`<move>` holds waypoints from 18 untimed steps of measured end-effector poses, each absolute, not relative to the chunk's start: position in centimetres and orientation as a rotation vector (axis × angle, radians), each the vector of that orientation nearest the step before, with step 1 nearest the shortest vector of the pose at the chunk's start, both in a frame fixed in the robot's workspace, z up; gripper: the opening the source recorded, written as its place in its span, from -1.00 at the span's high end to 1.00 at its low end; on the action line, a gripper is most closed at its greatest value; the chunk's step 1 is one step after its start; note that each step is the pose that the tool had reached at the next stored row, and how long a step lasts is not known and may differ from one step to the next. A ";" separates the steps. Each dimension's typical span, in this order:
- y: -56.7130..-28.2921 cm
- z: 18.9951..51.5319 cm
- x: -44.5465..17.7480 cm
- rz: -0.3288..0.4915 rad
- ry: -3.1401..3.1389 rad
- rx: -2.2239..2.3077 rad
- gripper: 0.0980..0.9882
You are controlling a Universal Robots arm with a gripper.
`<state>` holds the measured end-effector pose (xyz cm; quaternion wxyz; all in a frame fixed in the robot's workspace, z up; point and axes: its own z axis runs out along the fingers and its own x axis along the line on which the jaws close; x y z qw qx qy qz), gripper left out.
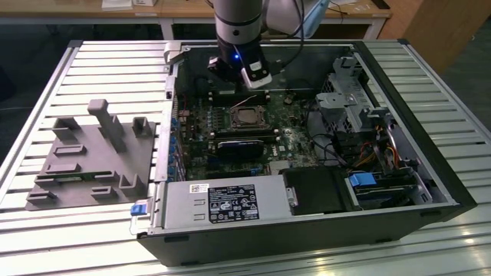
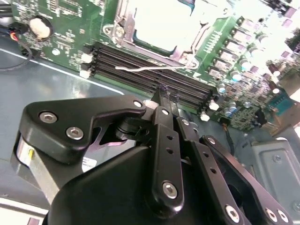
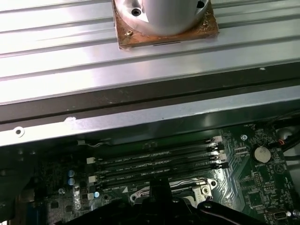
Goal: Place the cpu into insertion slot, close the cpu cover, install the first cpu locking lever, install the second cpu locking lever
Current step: 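Install the first cpu locking lever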
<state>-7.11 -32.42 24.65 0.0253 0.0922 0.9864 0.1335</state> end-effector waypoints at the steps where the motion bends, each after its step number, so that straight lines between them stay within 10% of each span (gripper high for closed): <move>1: -32.4 24.6 -7.1 0.413 3.041 0.282 0.98; 18: -32.4 23.6 -7.4 0.402 2.927 0.380 0.98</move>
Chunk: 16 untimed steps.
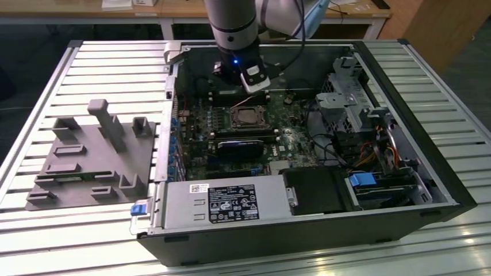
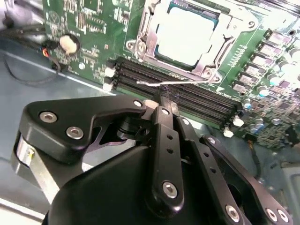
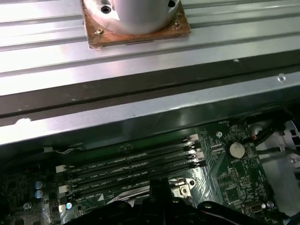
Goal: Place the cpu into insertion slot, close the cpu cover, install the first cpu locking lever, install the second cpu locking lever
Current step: 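Install the first cpu locking lever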
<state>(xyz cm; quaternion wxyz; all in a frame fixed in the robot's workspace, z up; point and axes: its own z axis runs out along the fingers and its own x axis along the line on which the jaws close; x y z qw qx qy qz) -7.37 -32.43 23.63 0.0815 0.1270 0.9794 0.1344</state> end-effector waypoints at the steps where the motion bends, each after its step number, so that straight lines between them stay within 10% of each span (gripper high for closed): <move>1: -32.4 23.5 -7.4 0.400 2.924 0.394 0.98; 16: -32.0 22.1 -7.4 0.338 2.922 0.406 0.98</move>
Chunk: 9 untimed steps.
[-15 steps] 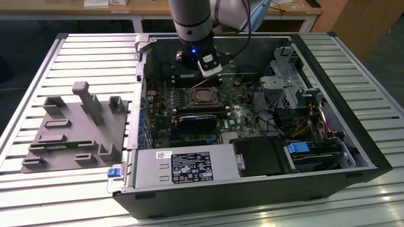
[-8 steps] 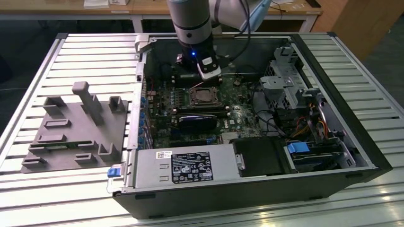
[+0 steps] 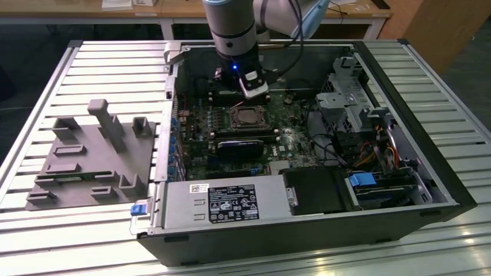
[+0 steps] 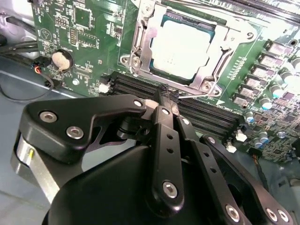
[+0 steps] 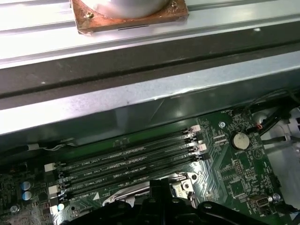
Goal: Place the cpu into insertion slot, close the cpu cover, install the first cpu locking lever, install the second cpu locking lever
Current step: 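Install the first cpu locking lever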
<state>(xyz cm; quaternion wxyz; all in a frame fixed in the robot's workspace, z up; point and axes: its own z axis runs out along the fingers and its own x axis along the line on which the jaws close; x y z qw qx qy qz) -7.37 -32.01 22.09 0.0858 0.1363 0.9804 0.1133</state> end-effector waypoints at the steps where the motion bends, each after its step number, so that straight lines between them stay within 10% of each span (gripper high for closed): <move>1: -32.0 22.0 -7.4 0.338 2.922 0.406 0.98; 9: -31.2 21.7 -7.3 0.332 2.922 0.407 0.98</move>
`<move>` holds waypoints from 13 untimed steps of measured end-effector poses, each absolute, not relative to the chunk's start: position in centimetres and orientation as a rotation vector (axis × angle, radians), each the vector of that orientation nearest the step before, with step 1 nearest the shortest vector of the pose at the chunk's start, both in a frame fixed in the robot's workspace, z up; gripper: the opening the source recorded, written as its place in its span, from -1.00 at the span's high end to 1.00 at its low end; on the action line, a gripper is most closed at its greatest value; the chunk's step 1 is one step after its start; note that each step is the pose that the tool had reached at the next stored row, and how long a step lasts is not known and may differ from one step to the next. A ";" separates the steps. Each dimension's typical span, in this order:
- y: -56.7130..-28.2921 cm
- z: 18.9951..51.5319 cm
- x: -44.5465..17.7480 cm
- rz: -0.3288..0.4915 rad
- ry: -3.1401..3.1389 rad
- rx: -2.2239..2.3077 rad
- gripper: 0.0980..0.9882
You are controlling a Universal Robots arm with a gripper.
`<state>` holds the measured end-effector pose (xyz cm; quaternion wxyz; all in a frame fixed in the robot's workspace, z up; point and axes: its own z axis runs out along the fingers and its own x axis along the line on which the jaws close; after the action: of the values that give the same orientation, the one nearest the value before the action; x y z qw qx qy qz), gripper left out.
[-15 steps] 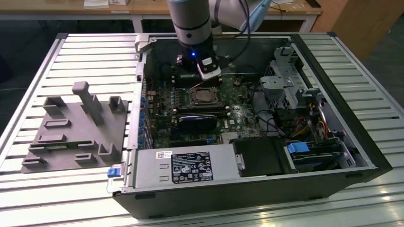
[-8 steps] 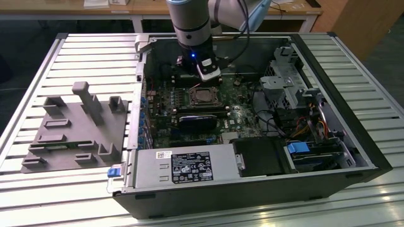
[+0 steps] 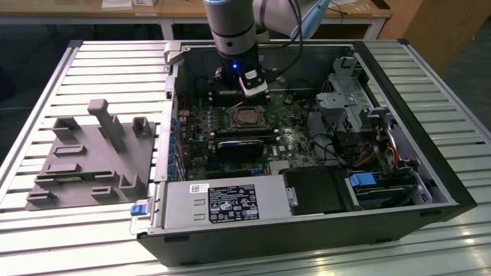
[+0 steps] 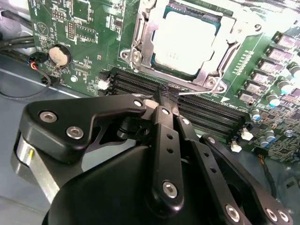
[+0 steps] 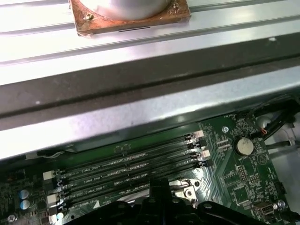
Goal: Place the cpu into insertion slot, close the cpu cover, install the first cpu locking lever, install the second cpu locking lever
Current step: 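Install the first cpu locking lever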
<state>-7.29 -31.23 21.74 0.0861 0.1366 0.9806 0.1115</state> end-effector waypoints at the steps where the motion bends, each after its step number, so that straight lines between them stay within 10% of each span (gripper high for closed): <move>1: -31.2 21.7 -7.3 0.332 2.922 0.407 0.98; 13: -30.8 21.6 -7.1 0.330 2.922 0.407 0.98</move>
<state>-7.05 -30.83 21.62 0.0864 0.1367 0.9806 0.1109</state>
